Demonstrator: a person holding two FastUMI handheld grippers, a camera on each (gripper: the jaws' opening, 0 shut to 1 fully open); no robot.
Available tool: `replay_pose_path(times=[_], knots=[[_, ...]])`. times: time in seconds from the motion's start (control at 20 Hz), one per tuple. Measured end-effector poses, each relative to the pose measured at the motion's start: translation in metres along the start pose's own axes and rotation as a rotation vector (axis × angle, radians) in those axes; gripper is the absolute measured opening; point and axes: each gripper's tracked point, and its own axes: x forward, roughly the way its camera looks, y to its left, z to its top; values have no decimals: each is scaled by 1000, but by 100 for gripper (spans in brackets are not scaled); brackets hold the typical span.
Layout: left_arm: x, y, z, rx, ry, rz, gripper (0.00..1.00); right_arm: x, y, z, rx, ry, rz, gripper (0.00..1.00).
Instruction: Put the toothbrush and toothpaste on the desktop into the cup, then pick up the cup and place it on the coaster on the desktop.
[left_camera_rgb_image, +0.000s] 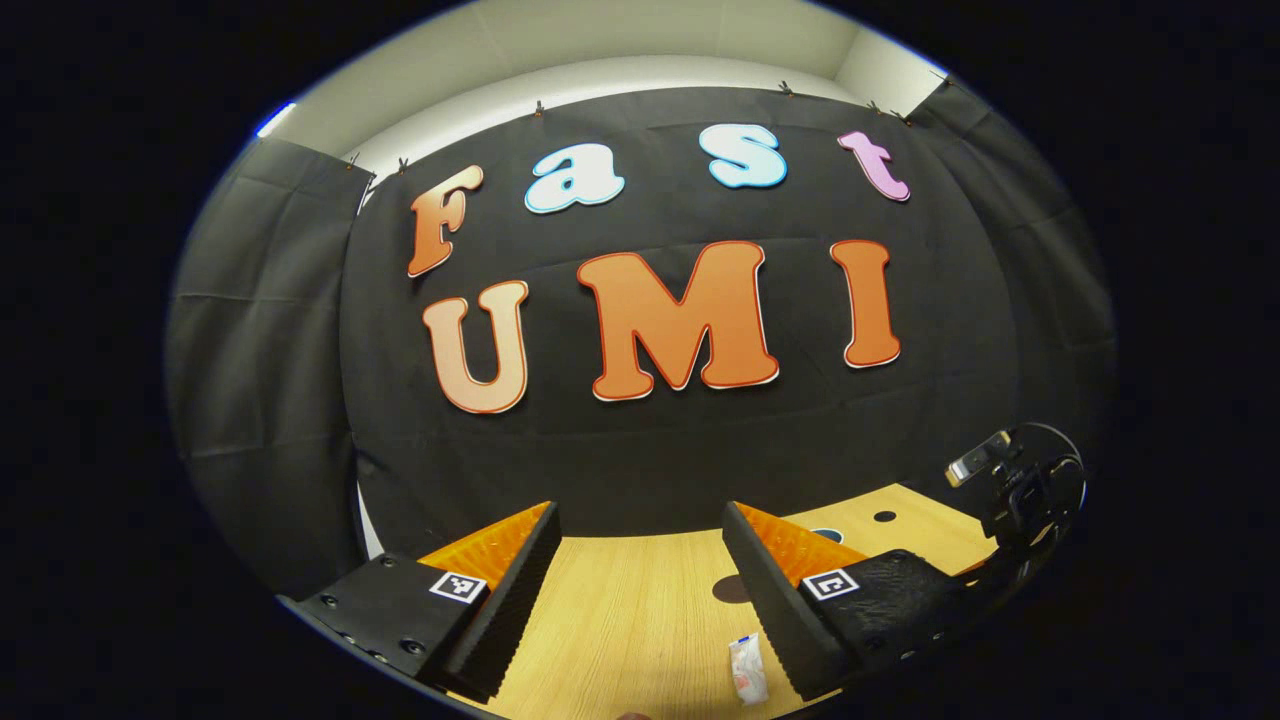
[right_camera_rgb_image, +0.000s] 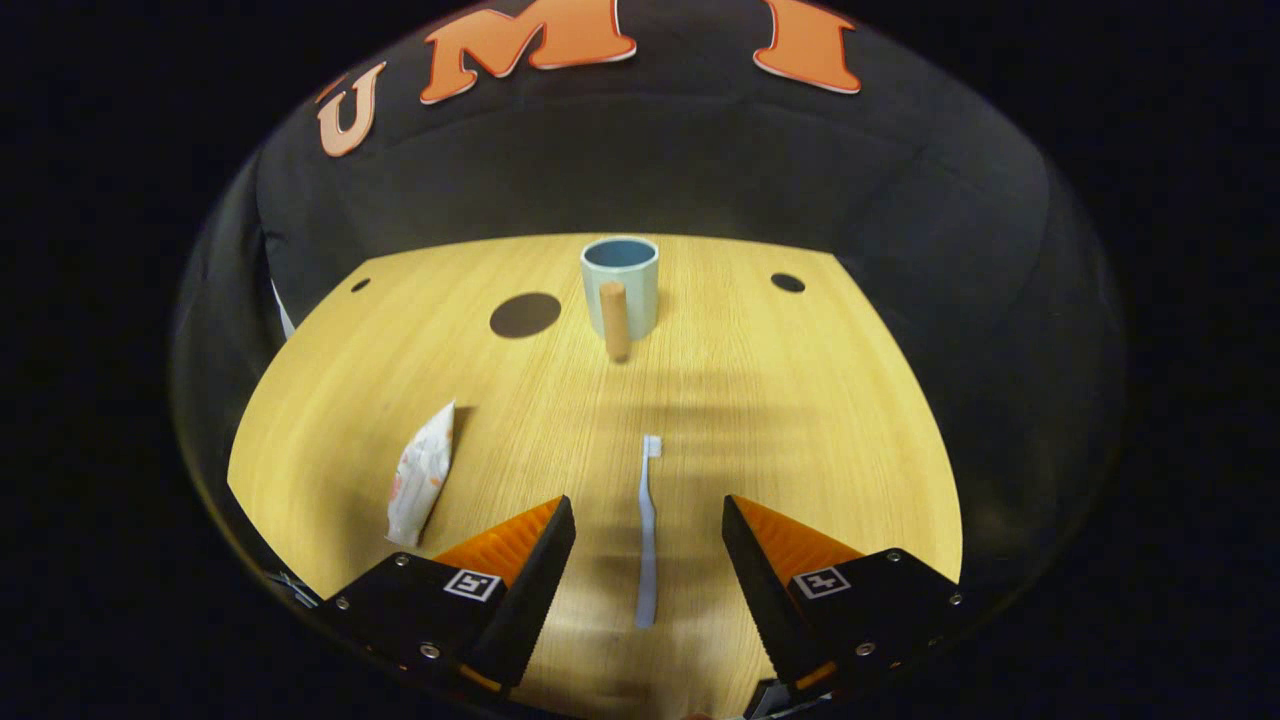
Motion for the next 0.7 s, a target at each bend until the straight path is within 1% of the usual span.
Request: replay_pose_path(times=[0.05,0.1,0.15,0.25,0.35,0.4,0.45,0.55,0.7], knots=[[-1,1,-3,3,10,5,100,4,2,-6,-10,28,4,90],[0,3,-5,7,19,12,99,6,3,-8,-22,50,9,87],[-1,5,-10,11,26,20,100,12,4,-12,-35,70,7,87],[-2,9,-16,11,44,34,99,21,6,-19,-53,116,11,87],[-2,12,-23,10,62,47,100,31,10,-27,-50,165,17,81],[-2,15,-24,10,67,55,99,37,10,-29,-57,187,21,78],[-2,16,-25,9,70,62,99,42,10,-33,-66,213,23,72],[-3,21,-30,11,80,78,99,48,11,-38,-70,253,33,73],[-2,27,-36,2,101,102,99,56,7,-47,-82,318,28,66]])
